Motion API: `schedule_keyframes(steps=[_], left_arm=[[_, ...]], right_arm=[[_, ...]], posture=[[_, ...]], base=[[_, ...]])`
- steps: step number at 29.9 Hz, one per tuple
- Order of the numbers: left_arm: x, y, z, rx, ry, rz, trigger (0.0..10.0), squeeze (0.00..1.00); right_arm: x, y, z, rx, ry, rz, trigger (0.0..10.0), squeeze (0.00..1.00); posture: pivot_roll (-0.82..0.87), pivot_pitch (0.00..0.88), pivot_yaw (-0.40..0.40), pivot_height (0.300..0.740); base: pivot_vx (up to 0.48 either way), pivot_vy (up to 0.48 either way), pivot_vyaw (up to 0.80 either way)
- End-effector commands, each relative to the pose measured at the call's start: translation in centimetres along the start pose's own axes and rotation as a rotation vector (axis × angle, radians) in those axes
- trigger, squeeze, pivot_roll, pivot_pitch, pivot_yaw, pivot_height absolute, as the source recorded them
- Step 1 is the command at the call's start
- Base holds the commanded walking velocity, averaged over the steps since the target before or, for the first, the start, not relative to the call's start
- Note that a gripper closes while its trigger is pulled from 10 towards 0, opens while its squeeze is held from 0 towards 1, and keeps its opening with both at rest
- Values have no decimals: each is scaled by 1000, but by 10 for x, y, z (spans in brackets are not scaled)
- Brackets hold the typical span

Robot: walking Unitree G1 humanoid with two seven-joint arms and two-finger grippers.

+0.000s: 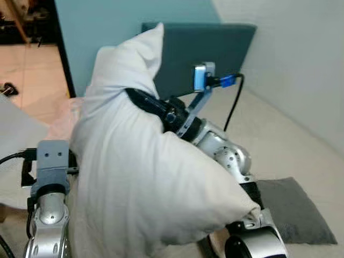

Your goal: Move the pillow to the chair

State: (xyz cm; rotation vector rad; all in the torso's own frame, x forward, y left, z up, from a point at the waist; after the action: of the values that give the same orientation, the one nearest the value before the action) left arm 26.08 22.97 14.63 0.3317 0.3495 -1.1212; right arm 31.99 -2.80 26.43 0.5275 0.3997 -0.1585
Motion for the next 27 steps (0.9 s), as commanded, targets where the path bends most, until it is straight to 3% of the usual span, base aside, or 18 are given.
schedule_keyframes(steps=[1, 3, 4, 8, 9, 10, 16, 20, 27], left_arm=[[9, -4, 9, 38, -34, -50, 10000, 0], [25, -18, 19, 94, -58, -156, 10000, 0], [25, -18, 19, 94, -58, -156, 10000, 0], [42, -39, 26, 149, -63, -244, 10000, 0], [42, -39, 26, 149, -63, -244, 10000, 0], [43, -42, 24, 152, -26, -237, 10000, 0], [33, -37, 18, 135, 41, -163, 10000, 0], [17, -29, 5, 78, 112, -57, 10000, 0], [14, -28, -3, 20, 69, -40, 10000, 0]], right_arm=[[0, -4, 8, 31, -37, 7, 0, 0], [13, -23, -6, -1, -15, -80, 0, 0], [13, -23, -6, -1, -15, -80, 0, 0], [27, -54, -32, -39, 44, -194, 0, 0], [27, -54, -32, -39, 44, -194, 0, 0], [30, -65, -43, -59, 57, -238, 0, 0], [33, -71, -53, -62, 63, -276, 0, 0], [35, -70, -52, -55, 57, -283, 0, 0], [36, -70, -52, -63, 53, -285, 0, 0]], posture=[[43, 0, -104, 734], [42, 0, -103, 734], [42, 0, -103, 734], [43, 0, -106, 734], [43, 0, -106, 734], [38, 0, -102, 734], [26, 0, -93, 734], [22, 0, -87, 734], [27, 0, -95, 734]], base=[[0, 0, 763], [0, 0, 763], [0, 0, 763], [0, 0, 763], [0, 0, 763], [0, 0, 750], [0, 0, 745], [0, 0, 742], [0, 0, 743]])
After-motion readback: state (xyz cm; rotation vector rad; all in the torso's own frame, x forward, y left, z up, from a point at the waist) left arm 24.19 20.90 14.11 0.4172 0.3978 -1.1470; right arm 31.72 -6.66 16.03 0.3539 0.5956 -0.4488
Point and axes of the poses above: a point about 5 cm out from each wrist's last joint towards the gripper, its own y axis pointing out of the wrist towards the gripper, its own z axis along the axis of the wrist's last joint, x = y × z, the point moved 1 cm from there along y, pointing out of the wrist towards the gripper, and after that the axes turned 9 degrees about y, right-handed, at the moved point
